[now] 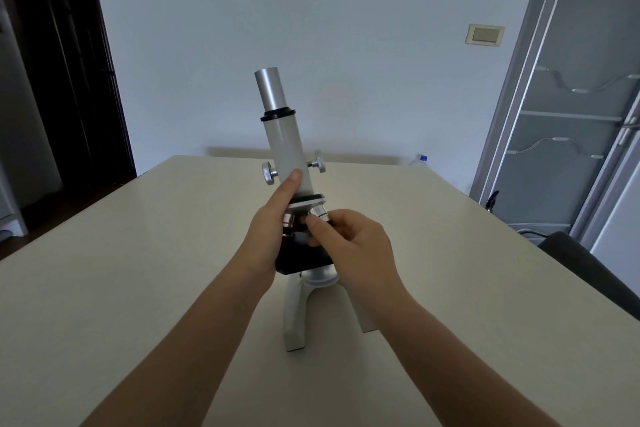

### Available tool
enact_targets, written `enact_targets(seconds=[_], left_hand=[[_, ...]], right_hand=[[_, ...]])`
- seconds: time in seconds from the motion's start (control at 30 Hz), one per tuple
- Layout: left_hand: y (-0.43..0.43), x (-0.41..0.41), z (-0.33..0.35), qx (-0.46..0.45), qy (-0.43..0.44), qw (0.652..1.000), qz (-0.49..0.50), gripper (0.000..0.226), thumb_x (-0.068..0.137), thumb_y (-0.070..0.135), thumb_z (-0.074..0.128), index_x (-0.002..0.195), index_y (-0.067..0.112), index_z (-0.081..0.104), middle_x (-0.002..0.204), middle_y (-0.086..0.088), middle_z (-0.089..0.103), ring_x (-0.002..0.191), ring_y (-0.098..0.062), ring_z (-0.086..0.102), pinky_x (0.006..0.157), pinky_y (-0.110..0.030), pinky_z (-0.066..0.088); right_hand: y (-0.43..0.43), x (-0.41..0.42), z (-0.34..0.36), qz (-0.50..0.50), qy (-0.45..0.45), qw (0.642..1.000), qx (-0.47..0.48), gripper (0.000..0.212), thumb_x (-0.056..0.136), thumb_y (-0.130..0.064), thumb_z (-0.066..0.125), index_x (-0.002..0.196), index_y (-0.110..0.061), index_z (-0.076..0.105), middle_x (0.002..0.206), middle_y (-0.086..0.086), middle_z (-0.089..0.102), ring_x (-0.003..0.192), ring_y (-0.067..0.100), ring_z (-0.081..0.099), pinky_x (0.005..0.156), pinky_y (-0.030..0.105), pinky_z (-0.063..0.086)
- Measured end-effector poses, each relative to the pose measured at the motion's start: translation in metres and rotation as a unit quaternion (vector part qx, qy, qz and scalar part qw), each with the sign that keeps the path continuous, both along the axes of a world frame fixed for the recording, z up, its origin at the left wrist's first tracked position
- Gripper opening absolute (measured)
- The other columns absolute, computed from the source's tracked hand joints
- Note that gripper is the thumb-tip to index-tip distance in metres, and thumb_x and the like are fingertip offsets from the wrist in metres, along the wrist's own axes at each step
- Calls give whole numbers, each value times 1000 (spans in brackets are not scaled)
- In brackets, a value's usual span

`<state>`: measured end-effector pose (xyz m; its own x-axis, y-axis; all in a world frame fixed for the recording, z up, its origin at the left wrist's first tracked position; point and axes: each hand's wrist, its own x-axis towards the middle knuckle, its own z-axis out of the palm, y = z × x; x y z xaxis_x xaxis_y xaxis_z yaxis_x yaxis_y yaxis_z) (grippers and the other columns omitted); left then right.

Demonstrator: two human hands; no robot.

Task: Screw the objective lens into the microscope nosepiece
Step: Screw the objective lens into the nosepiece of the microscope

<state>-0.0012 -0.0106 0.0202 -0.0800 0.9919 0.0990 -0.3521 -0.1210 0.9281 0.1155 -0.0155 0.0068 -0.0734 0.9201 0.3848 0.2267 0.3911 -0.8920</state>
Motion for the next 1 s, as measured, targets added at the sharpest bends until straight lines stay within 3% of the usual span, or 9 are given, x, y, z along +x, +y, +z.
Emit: enact_targets(seconds=[0.13, 0.3, 0.37, 0.63, 0.77, 0.9, 1.0], left_hand=[[0, -1, 0, 13, 11, 1000, -10, 46, 72, 57, 61, 77, 11, 63, 68, -11, 52, 60, -23, 44, 58, -29, 42], [0, 0, 0, 6, 9, 1000, -1, 44, 67, 58, 63, 73, 15, 69, 70, -8, 61, 62, -23, 56, 66, -30, 49], [1, 0, -1, 6, 13, 1000, 3, 42, 72, 57, 61, 73, 16, 69, 69, -6, 64, 62, -21, 58, 65, -29, 51], [0, 0, -1, 4, 24, 1000, 10, 41, 74, 57, 59, 70, 18, 70, 61, -2, 64, 54, -18, 60, 61, -28, 49], [1, 0, -1, 1, 12, 1000, 12, 40, 71, 57, 61, 67, 19, 72, 68, -4, 67, 64, -21, 63, 68, -31, 52], [1, 0, -1, -2, 10, 1000, 6, 43, 63, 60, 64, 68, 19, 73, 80, -11, 66, 77, -27, 62, 77, -36, 52], [2, 2, -2, -3, 3, 1000, -1, 42, 67, 57, 63, 71, 17, 75, 80, -10, 72, 76, -25, 68, 73, -33, 54]], right_hand=[[-1, 1, 2, 17, -15, 1000, -6, 33, 85, -44, 52, 79, -20, 73, 74, -3, 75, 78, 12, 68, 80, 36, 54], [-1, 3, 3, 15, 21, 999, -23, 18, 82, -44, 60, 90, -29, 64, 73, -9, 74, 75, 0, 68, 67, 18, 48], [-2, 5, 3, 0, 25, 1000, -6, 17, 79, -42, 64, 86, -28, 60, 69, -13, 71, 70, -6, 64, 59, 10, 44], [-1, 6, 5, -15, -28, 999, 39, 15, 86, -38, 54, 80, -28, 64, 73, -14, 67, 71, -4, 60, 65, 13, 43], [-1, 8, 6, -11, -27, 999, 38, 17, 85, -40, 55, 80, -28, 66, 72, -12, 69, 70, -3, 61, 65, 13, 43], [-3, 8, 7, -5, -3, 1000, 25, 18, 73, -43, 70, 81, -30, 61, 75, -10, 70, 71, -4, 64, 61, 8, 46], [-4, 9, 7, -14, 3, 999, 38, 23, 68, -36, 75, 80, -30, 56, 74, -10, 67, 70, -4, 62, 60, 8, 45]])
